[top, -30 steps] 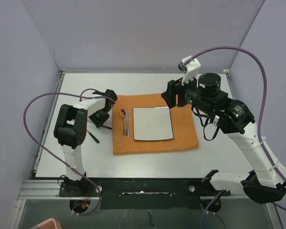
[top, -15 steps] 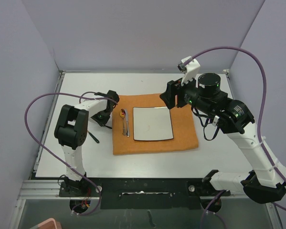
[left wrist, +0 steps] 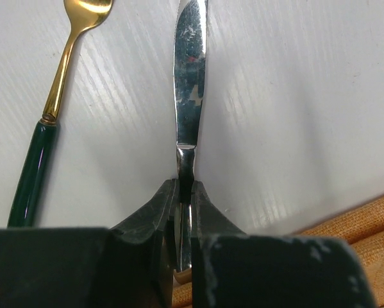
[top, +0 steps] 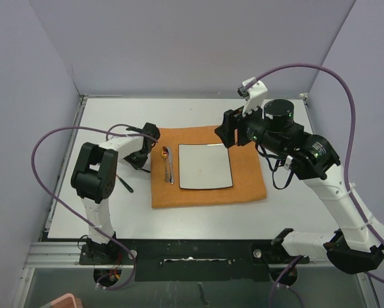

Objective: Set the dinner table for one person
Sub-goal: Pick up the knife at the center of the board.

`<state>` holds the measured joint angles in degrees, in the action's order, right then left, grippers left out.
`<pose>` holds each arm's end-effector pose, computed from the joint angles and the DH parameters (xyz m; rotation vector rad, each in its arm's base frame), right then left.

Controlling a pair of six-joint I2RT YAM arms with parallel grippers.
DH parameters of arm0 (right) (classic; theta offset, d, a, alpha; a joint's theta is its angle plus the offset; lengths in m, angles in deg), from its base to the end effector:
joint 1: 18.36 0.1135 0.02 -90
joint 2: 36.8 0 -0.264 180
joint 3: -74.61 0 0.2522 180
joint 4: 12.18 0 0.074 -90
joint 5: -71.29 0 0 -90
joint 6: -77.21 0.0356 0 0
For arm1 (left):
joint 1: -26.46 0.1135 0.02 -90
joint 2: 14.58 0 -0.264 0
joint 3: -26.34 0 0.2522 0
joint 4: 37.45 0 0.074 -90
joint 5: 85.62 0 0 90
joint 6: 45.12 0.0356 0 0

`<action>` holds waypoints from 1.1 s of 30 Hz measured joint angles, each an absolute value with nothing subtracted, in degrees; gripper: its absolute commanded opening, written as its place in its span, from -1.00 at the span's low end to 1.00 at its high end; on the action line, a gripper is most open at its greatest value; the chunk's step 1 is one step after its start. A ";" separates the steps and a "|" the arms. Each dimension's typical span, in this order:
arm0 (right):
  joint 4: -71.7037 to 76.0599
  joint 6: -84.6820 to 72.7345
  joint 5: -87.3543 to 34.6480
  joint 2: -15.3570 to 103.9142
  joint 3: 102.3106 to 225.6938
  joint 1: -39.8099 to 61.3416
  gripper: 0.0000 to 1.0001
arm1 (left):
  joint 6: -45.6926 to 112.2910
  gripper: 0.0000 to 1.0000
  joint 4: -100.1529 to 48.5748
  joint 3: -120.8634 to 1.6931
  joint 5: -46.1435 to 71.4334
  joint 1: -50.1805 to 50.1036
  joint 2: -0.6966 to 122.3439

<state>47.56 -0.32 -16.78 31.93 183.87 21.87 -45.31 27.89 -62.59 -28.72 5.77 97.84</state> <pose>0.1683 0.1408 0.4874 -0.4451 1.8986 0.5855 0.3381 -0.1069 0.1532 -1.5017 2.1508 0.4201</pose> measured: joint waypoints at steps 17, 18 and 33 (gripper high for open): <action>46.92 0.07 -16.73 31.88 181.12 21.87 0.18 | -30.10 -1.00 23.91 -71.27 -28.26 7.98 97.84; 46.88 0.14 -16.73 31.88 181.12 21.87 0.18 | -28.83 -1.00 23.65 -72.06 -28.30 8.00 97.84; 45.22 -0.14 -14.92 33.59 181.25 21.87 0.18 | -3.06 -1.00 19.65 -81.94 -28.59 3.54 97.84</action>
